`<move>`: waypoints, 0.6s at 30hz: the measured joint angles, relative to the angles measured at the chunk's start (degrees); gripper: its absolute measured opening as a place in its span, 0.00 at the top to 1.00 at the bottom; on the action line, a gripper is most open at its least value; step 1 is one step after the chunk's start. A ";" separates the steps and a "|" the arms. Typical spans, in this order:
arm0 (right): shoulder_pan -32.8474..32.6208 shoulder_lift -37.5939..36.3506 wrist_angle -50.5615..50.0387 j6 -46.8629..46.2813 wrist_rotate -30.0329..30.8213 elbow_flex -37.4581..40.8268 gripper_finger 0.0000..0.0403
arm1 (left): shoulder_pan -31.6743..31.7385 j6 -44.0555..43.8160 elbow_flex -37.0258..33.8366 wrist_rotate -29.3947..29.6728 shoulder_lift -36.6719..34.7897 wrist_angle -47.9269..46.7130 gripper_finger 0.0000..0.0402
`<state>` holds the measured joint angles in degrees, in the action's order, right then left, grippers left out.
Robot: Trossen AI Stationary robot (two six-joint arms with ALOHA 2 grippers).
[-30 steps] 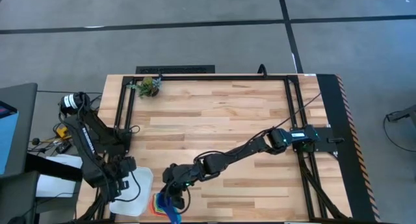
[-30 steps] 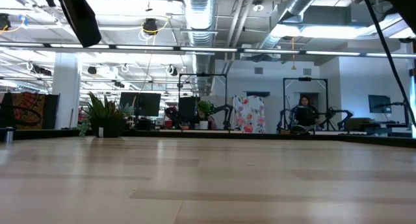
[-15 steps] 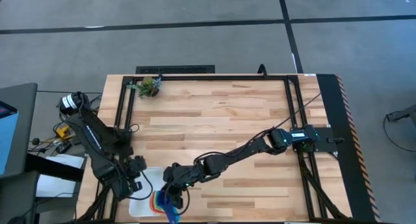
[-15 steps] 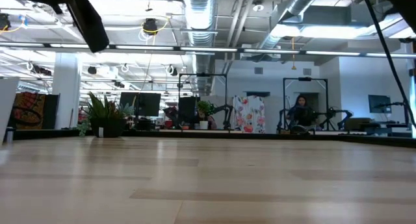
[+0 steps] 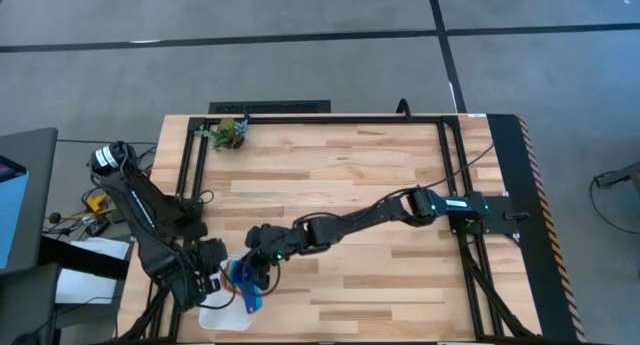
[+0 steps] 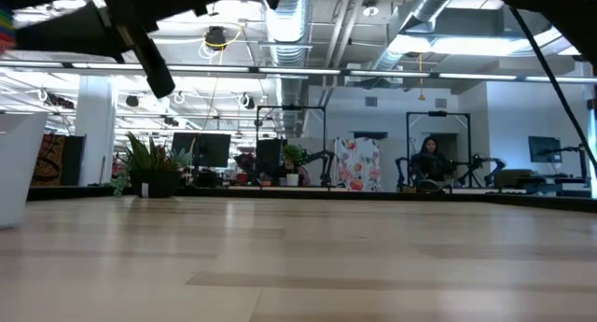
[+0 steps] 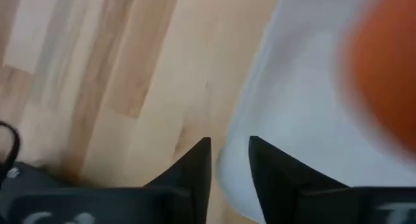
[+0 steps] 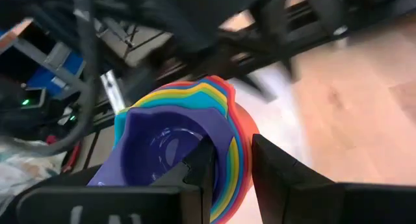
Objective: Nest measuring cups in basket
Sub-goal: Put the nested measuring cups into the white bin
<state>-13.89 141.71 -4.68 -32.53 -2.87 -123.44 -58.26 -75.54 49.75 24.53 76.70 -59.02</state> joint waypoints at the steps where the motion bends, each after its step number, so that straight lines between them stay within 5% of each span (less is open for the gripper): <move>1: 0.39 -0.01 0.15 0.12 0.03 0.00 0.75 | 0.00 0.21 0.43 -0.02 -0.10 -0.31 0.75; 9: 1.03 0.07 -0.97 2.85 -0.18 0.00 0.75 | -0.02 0.91 2.93 1.39 -2.33 -3.74 0.63; 18: 0.76 0.09 -1.51 1.03 0.59 0.00 0.75 | -0.02 -0.40 3.06 3.19 -5.58 -4.82 0.61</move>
<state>-13.13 141.80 -6.20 -31.50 -2.28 -123.44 -58.28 -75.94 52.82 27.73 71.12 -63.84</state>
